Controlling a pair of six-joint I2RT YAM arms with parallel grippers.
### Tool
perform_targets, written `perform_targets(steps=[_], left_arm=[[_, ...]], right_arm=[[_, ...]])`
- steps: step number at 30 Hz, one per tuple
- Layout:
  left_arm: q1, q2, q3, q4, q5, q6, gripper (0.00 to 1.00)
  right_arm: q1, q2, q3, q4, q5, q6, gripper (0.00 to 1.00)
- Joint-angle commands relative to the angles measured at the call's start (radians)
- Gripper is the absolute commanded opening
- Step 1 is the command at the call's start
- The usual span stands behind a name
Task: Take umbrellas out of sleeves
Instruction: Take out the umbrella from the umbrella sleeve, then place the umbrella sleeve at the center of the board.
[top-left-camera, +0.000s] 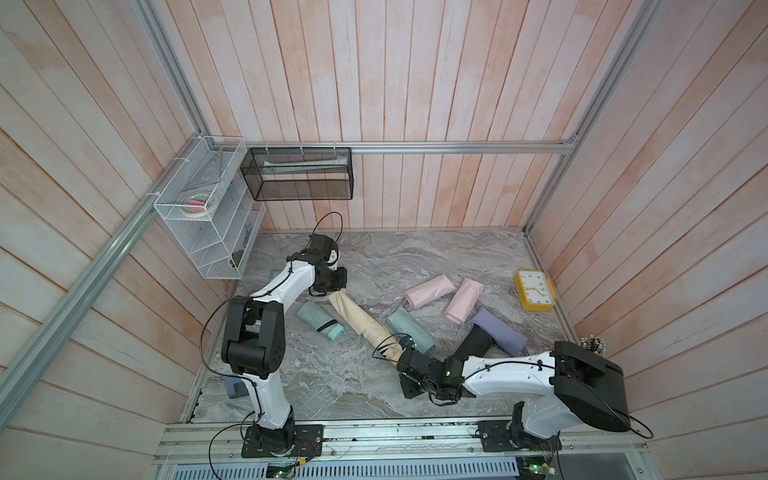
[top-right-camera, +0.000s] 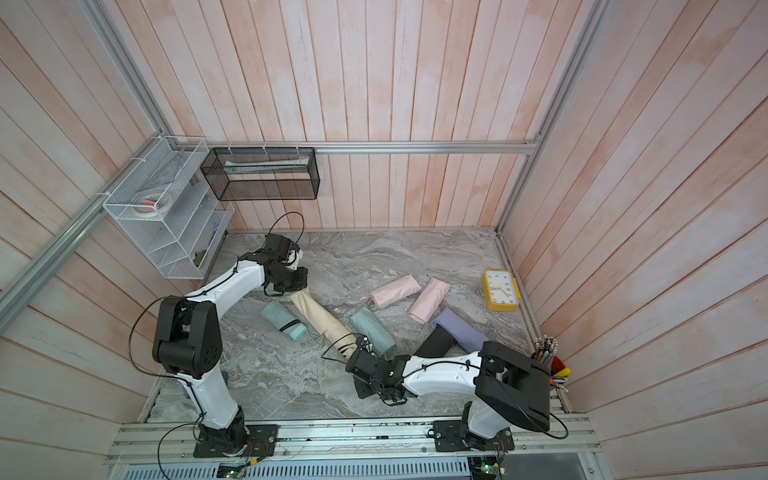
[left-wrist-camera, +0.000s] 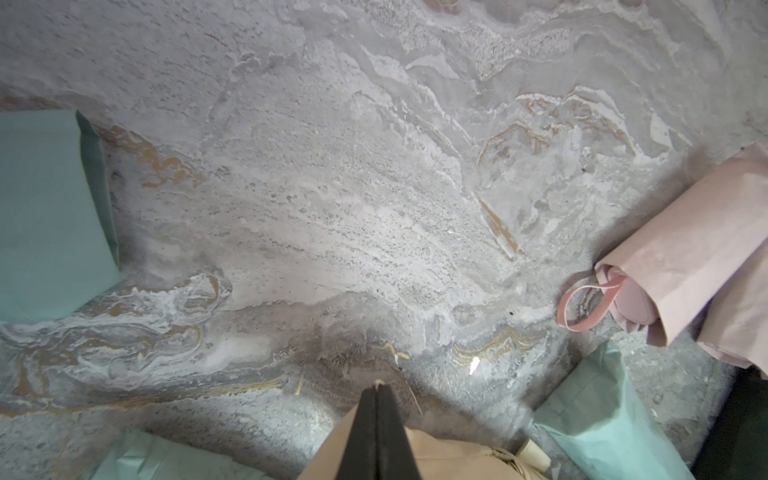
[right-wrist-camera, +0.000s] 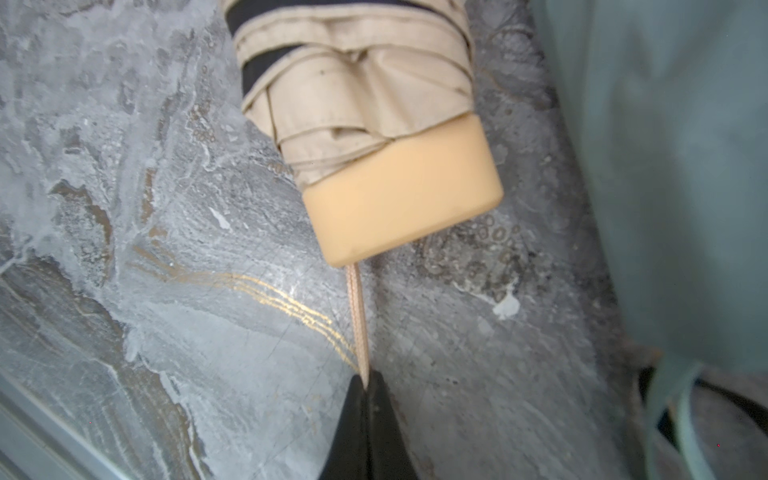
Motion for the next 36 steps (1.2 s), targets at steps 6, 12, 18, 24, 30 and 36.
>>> perform_targets(steps=[6, 12, 18, 24, 30, 36], left_arm=[[0.046, 0.03, 0.116, -0.029, 0.01, 0.023, 0.0], [0.057, 0.111, 0.22, -0.053, 0.003, 0.024, 0.0], [0.063, 0.215, 0.37, -0.09, -0.011, 0.024, 0.0], [0.073, 0.349, 0.599, -0.166, -0.028, 0.029, 0.0], [0.082, 0.43, 0.77, -0.216, -0.006, 0.022, 0.18], [0.081, 0.239, 0.472, -0.048, 0.045, -0.024, 0.57]], right_arm=[[0.013, -0.001, -0.047, -0.056, 0.006, 0.025, 0.0], [0.015, 0.0, -0.05, -0.053, 0.006, 0.028, 0.0], [0.015, 0.009, -0.048, -0.049, 0.007, 0.027, 0.0], [0.015, 0.026, -0.04, -0.052, 0.007, 0.023, 0.0], [0.015, 0.038, -0.027, -0.056, 0.007, 0.015, 0.05], [0.008, 0.036, -0.003, -0.059, 0.012, -0.011, 0.38]])
